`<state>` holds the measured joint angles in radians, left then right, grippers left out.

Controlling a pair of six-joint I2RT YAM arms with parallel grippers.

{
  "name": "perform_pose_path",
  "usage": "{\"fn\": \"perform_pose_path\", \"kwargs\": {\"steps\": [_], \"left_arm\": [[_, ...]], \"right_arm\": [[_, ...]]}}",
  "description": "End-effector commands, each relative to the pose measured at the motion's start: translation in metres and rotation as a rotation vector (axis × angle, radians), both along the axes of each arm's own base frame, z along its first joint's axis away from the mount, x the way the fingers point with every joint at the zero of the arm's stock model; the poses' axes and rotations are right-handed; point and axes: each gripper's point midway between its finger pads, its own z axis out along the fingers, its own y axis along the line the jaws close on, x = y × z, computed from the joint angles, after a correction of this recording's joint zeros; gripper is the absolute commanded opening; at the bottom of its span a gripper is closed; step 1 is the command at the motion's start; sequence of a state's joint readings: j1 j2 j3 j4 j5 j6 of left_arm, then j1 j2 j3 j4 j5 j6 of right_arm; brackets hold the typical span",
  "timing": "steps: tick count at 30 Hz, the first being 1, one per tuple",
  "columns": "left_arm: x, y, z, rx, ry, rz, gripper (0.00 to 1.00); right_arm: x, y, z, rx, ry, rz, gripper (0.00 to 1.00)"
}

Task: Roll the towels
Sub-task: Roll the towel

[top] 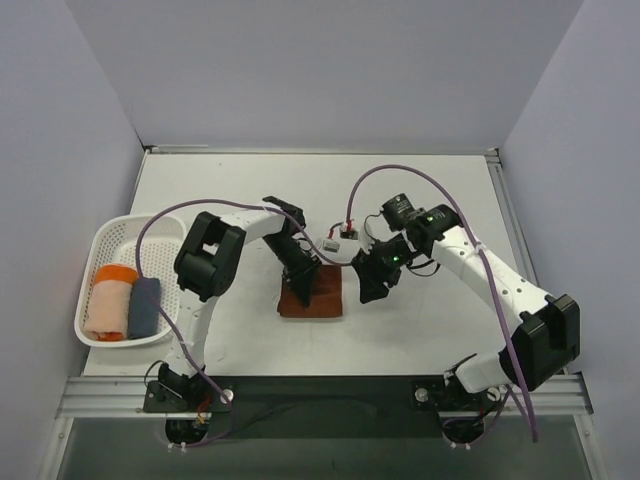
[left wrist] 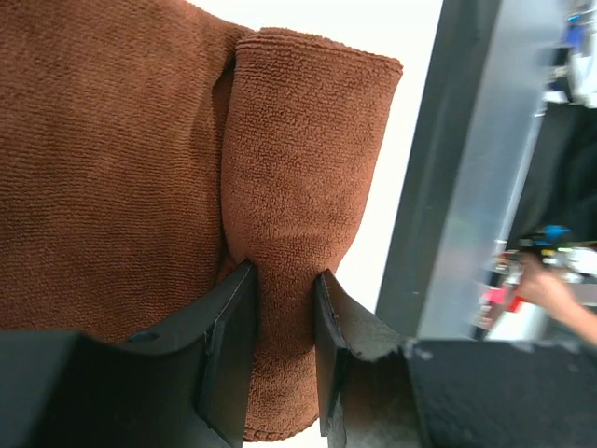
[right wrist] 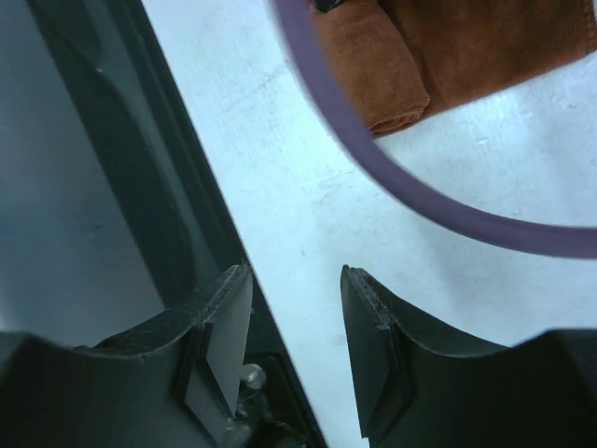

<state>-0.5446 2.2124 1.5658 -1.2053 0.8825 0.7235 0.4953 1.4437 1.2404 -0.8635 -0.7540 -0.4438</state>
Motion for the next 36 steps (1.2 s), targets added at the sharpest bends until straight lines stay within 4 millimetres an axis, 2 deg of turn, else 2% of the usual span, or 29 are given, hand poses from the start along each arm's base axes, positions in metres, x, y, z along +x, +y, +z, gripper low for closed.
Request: {"fn": "perform_pose_path", "kwargs": {"steps": [1,2,3,4,5,6,8,9,10,15,21,26,30,31,32,34,36], "left_arm": [[0.004,0.04,-0.058,0.175,-0.045,-0.131,0.32],[0.002,0.042,-0.062,0.183,-0.029,-0.134,0.32],[0.0,0.043,-0.065,0.192,-0.02,-0.138,0.32],[0.0,0.044,-0.067,0.199,-0.016,-0.141,0.33],[-0.002,0.047,-0.068,0.209,0.002,-0.146,0.33],[-0.002,0.046,-0.068,0.21,0.008,-0.145,0.34],[0.0,0.045,-0.067,0.206,0.005,-0.142,0.34],[0.0,0.045,-0.068,0.206,0.007,-0.14,0.34],[0.0,0.044,-0.068,0.207,0.008,-0.142,0.35],[0.0,0.044,-0.069,0.208,0.016,-0.144,0.38],[0.002,0.044,-0.07,0.209,0.018,-0.147,0.4],[0.002,0.043,-0.071,0.207,0.021,-0.15,0.43],[0.003,0.044,-0.072,0.215,0.022,-0.151,0.44],[0.003,0.044,-0.072,0.216,0.02,-0.151,0.44],[0.005,0.044,-0.071,0.211,0.017,-0.145,0.46],[0.01,0.045,-0.067,0.202,0.015,-0.12,0.49],[0.023,0.046,-0.055,0.171,-0.001,-0.05,0.55]], "right_arm": [[0.015,0.008,-0.006,-0.05,-0.194,0.014,0.43],[0.018,0.008,-0.012,-0.101,-0.247,0.026,0.44],[0.011,0.018,-0.016,-0.128,-0.287,0.08,0.45],[0.013,0.026,-0.022,-0.146,-0.329,0.109,0.48],[0.018,0.025,-0.027,-0.197,-0.382,0.118,0.51],[0.011,0.037,-0.03,-0.204,-0.414,0.17,0.54],[0.016,0.047,-0.042,-0.225,-0.466,0.203,0.62],[0.019,0.05,-0.046,-0.248,-0.496,0.209,0.63],[0.02,0.06,-0.053,-0.249,-0.521,0.233,0.67],[0.027,0.083,-0.073,-0.262,-0.606,0.311,0.68],[0.019,0.102,-0.1,-0.221,-0.556,0.369,0.67],[0.003,0.102,-0.127,-0.225,-0.462,0.422,0.57],[-0.016,0.095,-0.147,-0.233,-0.363,0.482,0.28],[-0.02,0.094,-0.149,-0.23,-0.341,0.495,0.16],[-0.023,0.093,-0.15,-0.229,-0.32,0.504,0.09],[-0.036,0.088,-0.154,-0.225,-0.229,0.525,0.0],[-0.046,0.09,-0.152,-0.191,-0.15,0.539,0.0]]}}
